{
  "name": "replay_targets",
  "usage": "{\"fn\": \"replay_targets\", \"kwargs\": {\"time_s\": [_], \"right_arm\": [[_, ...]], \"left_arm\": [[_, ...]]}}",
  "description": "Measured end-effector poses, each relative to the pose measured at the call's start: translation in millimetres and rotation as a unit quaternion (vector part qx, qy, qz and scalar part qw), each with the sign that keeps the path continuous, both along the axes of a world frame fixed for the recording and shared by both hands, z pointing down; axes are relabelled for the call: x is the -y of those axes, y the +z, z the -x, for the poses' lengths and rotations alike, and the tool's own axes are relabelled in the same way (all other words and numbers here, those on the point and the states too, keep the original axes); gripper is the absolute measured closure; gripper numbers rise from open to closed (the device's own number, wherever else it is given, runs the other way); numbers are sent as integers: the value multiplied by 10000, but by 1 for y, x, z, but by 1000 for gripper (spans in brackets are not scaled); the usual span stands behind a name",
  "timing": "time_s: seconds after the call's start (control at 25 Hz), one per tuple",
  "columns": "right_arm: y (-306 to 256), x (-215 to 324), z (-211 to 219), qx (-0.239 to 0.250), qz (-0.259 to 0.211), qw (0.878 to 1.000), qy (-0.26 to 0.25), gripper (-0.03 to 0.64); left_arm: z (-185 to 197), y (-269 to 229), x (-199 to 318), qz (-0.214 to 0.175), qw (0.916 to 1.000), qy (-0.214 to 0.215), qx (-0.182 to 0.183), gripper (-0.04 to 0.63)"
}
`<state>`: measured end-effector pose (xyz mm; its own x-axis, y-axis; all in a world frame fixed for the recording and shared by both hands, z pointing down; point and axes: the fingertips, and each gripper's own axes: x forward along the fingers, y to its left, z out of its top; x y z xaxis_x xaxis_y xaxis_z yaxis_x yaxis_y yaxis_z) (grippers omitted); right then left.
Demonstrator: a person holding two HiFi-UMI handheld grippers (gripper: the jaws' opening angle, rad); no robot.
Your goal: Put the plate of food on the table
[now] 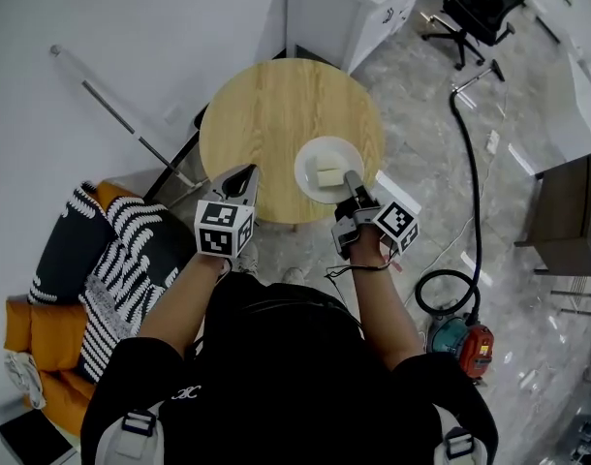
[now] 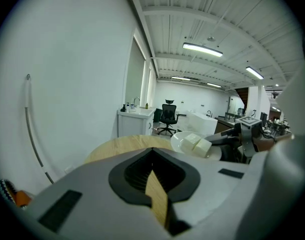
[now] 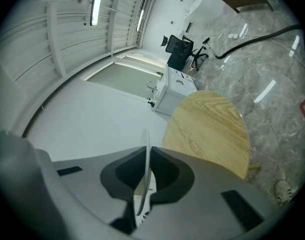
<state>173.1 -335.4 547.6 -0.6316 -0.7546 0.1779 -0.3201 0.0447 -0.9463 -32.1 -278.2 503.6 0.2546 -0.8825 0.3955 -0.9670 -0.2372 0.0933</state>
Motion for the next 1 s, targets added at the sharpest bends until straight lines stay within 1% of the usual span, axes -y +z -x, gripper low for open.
{"fn": "replay_targets", "kwargs": {"time_s": [0.24,0.48,0.84,1.0], "right_arm": [[9,12,22,237,-100,9996,-109,591],[31,26,49,79,-1,9994,-338,591],[71,48,69,305,27,9979,-574,591],[87,59,79,265,30,9972,-692,591]], "left_arm": [[19,-3,13,6,10000,18,34,591],[43,0,24,45,10000,-17,33,591],[76,8,35,124,9998,-182,6,591],[90,6,41,99,9997,-241,36,591]]}}
